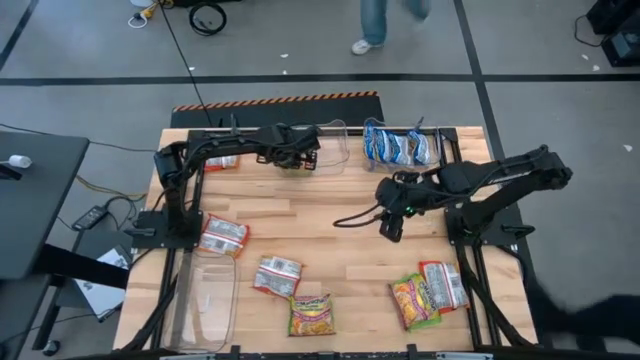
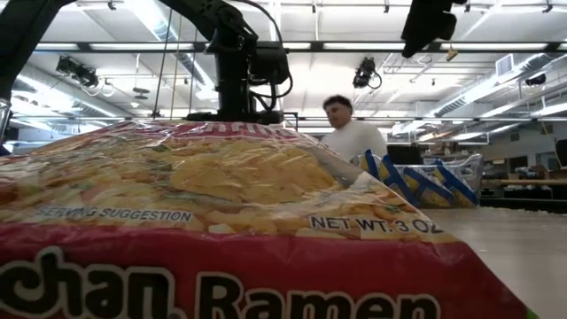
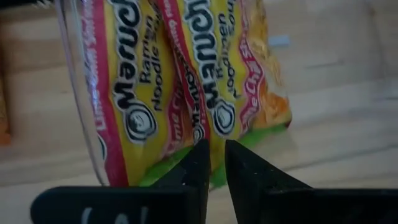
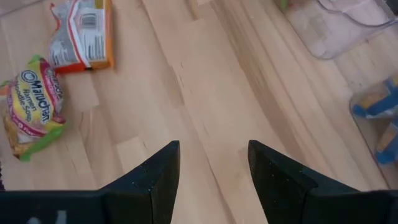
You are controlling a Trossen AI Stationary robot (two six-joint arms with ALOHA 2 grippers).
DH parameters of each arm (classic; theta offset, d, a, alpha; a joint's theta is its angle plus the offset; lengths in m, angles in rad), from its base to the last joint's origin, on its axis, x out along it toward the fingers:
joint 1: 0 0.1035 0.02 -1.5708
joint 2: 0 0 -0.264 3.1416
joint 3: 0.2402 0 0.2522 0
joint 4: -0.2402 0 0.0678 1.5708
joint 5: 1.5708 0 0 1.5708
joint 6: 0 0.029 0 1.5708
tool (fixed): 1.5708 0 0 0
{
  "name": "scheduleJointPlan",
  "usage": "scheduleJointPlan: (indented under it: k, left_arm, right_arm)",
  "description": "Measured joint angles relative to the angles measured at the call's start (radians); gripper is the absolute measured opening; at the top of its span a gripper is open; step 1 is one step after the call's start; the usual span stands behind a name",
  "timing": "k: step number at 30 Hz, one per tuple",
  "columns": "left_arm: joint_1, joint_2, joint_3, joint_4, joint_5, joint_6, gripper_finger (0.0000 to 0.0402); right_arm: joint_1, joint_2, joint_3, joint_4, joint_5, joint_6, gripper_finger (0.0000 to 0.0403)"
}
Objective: Sort Maruchan noodles
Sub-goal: Put the green noodle pack into the top left transparent bin
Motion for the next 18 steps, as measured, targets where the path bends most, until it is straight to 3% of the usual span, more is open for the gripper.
scheduleJointPlan:
  k: [5,12,18]
  left_arm:
    - [-0.006,-0.069,0.000,0.011,-0.013,0.096,0.0057]
    - [-0.054,-0.264,-0.001,0.012,-0.068,0.369,0.0057]
    - [-0.138,-0.441,-0.001,0.014,-0.071,0.569,0.0057]
  right_arm:
    - [0.031,0.000,0.000,-0.012,-0.018,-0.002,0.0195]
    - [0.227,0.142,0.001,-0.028,-0.065,0.003,0.0195]
    - [0.409,0.342,0.001,0.026,-0.248,-0.034,0.0195]
